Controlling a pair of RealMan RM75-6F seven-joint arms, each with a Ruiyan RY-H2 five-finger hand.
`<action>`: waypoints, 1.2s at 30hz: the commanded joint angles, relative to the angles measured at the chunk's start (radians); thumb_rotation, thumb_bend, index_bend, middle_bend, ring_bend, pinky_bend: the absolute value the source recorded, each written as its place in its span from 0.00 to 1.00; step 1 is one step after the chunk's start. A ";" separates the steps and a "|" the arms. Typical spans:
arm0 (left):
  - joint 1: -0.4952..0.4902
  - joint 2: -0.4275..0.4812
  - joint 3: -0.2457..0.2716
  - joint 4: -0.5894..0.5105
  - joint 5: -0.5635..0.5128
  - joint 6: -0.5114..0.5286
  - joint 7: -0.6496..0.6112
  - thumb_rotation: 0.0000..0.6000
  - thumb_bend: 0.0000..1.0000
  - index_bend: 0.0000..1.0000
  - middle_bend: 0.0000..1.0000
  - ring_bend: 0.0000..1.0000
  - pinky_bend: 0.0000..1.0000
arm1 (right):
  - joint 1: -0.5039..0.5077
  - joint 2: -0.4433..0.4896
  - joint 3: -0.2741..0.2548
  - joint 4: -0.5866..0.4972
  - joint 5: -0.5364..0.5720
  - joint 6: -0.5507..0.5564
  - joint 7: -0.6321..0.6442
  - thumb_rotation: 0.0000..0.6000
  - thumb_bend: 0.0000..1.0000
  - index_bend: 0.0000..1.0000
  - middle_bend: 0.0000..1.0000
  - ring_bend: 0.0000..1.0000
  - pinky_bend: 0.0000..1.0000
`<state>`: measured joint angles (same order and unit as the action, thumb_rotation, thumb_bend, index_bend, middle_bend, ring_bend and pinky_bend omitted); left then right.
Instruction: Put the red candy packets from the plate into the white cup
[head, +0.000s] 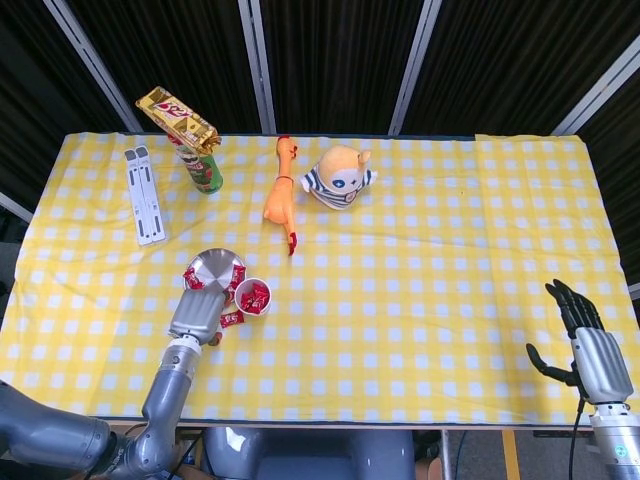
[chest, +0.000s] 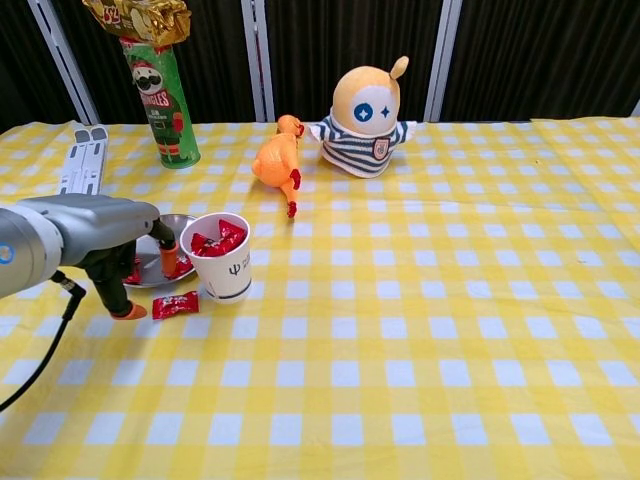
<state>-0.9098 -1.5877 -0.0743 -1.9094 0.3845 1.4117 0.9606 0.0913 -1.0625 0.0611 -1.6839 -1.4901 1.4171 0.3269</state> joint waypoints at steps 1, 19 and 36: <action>0.000 -0.023 -0.008 0.020 -0.007 0.000 0.013 1.00 0.31 0.34 1.00 1.00 1.00 | 0.000 0.000 0.000 0.000 -0.001 0.001 0.000 1.00 0.41 0.00 0.00 0.00 0.00; 0.023 -0.099 -0.031 0.131 -0.009 -0.016 0.033 1.00 0.34 0.38 1.00 1.00 1.00 | -0.001 0.000 0.000 0.001 0.000 0.002 0.004 1.00 0.41 0.00 0.00 0.00 0.00; 0.035 -0.143 -0.057 0.184 0.001 -0.038 0.044 1.00 0.38 0.41 1.00 1.00 1.00 | -0.002 0.003 0.000 -0.004 0.001 0.002 0.006 1.00 0.41 0.00 0.00 0.00 0.00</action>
<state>-0.8750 -1.7302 -0.1308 -1.7261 0.3862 1.3744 1.0043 0.0897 -1.0591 0.0609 -1.6878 -1.4895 1.4191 0.3325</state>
